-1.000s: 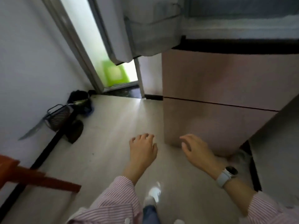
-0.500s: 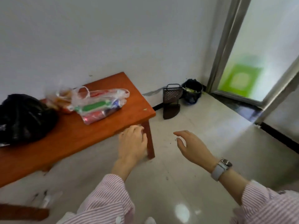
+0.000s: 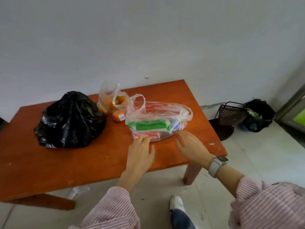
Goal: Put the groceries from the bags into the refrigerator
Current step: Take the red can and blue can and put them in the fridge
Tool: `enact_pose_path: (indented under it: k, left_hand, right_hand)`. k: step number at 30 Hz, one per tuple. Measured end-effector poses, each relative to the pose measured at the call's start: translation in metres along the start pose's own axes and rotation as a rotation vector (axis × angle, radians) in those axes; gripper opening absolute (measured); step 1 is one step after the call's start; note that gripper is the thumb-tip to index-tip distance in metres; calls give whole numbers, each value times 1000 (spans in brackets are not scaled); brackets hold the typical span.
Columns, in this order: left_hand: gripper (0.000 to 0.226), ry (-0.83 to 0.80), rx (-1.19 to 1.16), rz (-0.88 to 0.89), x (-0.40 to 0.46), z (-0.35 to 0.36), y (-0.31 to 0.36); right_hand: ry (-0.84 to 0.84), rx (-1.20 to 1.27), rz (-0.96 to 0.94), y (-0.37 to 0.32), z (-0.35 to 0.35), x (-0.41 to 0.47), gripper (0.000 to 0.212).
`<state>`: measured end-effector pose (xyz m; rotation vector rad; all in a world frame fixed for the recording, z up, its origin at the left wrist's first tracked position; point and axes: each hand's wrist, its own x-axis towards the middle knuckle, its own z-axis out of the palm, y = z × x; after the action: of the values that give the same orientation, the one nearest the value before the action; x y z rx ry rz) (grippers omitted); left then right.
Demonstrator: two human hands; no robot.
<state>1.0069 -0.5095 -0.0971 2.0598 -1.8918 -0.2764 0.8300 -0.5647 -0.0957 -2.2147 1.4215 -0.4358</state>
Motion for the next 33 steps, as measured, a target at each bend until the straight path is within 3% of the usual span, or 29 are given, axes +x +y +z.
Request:
enact_pose_path:
  k: [7, 12, 15, 18, 21, 25, 29, 33]
  left_hand:
    - [37, -46, 41, 30, 114, 29, -27]
    - [55, -282, 149, 17, 170, 46, -35]
    - [64, -405, 214, 55, 184, 50, -38]
    - [42, -252, 150, 218, 183, 50, -46]
    - [31, -80, 95, 409, 163, 58, -67]
    - [46, -139, 70, 221, 131, 66, -98]
    - [11, -25, 62, -6, 121, 66, -108]
    - [47, -99, -33, -217, 140, 72, -97]
  right_hand:
    - [-66, -11, -33, 35, 14, 128, 43]
    - [-340, -233, -6, 66, 26, 181, 64]
    - [-294, -221, -69, 76, 24, 186, 46]
    - [-245, -113, -285, 77, 22, 168, 27]
    - [-344, -80, -412, 80, 33, 140, 30]
    - [-350, -96, -382, 83, 44, 123, 36]
    - [-215, -62, -278, 80, 51, 122, 41]
    - [-12, -81, -125, 80, 55, 136, 30]
